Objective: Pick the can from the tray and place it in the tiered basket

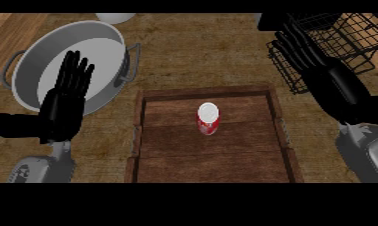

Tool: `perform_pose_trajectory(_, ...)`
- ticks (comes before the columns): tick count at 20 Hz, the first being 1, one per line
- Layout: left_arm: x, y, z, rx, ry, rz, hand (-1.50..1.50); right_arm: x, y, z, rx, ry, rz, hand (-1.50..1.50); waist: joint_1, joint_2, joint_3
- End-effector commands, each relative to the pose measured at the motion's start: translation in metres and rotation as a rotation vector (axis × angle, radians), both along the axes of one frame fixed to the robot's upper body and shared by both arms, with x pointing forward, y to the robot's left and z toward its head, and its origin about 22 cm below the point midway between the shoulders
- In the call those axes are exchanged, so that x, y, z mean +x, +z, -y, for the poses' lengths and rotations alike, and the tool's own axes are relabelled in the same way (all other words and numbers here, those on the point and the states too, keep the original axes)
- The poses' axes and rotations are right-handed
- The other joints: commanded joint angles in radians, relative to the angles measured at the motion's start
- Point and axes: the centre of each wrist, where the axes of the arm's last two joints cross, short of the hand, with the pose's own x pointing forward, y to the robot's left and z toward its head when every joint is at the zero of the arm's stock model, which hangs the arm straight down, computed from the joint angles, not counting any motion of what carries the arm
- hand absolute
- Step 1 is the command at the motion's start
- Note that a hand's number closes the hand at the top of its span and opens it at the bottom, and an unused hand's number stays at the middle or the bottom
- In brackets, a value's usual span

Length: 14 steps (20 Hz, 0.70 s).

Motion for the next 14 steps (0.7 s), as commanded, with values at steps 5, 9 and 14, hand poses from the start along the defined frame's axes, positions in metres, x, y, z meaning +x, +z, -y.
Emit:
perform_pose_trajectory(5,-0.011,0.002,-0.058,0.474,0.110,-0.091,0.00,-0.014,-0.035,-0.017,0.202,-0.413,-0.176,1.50,-0.032,0.034,-0.027)
perform_pose_trajectory(9,-0.016,-0.005,-0.068,0.494,0.135,-0.154,0.00,-0.032,-0.096,0.054,-0.061,-0.894,-0.369,-1.50,-0.108,0.054,-0.039)
perform_pose_trajectory(14,-0.019,-0.010,-0.069,0.580,0.116,-0.186,0.00,-0.067,-0.108,-0.004,-0.016,-1.092,-0.357,-1.50,-0.066,0.028,-0.036)
